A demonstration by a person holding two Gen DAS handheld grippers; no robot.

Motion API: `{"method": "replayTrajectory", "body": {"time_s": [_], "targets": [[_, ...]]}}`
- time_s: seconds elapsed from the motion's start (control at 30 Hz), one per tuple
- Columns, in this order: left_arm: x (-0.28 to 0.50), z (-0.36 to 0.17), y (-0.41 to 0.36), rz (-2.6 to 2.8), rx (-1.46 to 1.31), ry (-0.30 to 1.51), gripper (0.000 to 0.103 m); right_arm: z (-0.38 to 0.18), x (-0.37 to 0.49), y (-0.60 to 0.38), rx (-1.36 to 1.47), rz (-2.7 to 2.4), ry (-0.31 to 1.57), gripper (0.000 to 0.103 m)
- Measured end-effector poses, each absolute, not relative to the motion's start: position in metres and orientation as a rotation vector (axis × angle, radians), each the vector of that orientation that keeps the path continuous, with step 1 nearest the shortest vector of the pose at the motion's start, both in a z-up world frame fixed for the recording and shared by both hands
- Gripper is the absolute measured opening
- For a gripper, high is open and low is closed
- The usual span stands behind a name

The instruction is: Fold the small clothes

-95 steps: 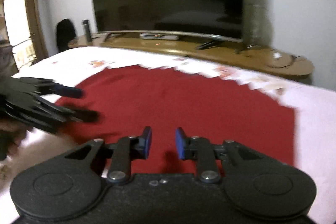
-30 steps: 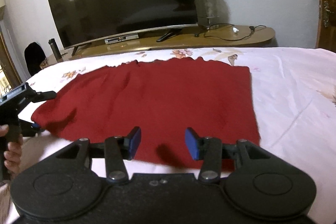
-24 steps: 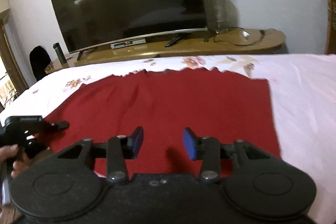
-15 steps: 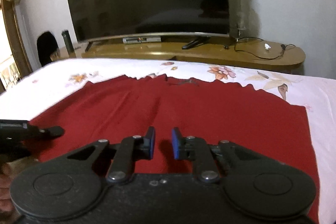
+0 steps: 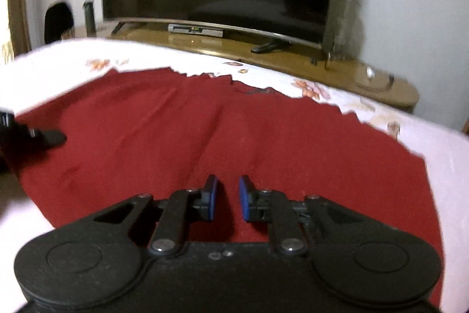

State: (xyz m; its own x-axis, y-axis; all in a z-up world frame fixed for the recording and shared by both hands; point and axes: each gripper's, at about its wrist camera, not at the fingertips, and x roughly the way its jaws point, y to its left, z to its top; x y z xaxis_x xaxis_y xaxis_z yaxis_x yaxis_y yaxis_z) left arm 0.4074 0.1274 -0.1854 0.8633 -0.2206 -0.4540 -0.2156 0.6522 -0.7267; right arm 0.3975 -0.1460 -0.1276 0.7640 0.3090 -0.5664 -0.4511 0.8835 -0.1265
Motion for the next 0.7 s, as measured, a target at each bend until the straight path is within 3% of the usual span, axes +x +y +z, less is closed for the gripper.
{"method": "replayTrajectory", "body": {"time_s": [0.13, 0.43, 0.7], "targets": [[0.407, -0.181, 0.129, -0.011, -0.851, 0.555, 0.009, -0.115, 0.388, -0.146, -0.247, 0.413, 0.547, 0.011], [0.405, -0.172, 0.128, -0.023, -0.840, 0.523, 0.009, -0.123, 0.401, -0.159, -0.117, 0.425, 0.637, 0.012], [0.444, -0.075, 0.056, -0.278, -0.633, 0.391, 0.009, -0.132, 0.409, -0.194, 0.163, 0.463, 0.655, 0.010]]}}
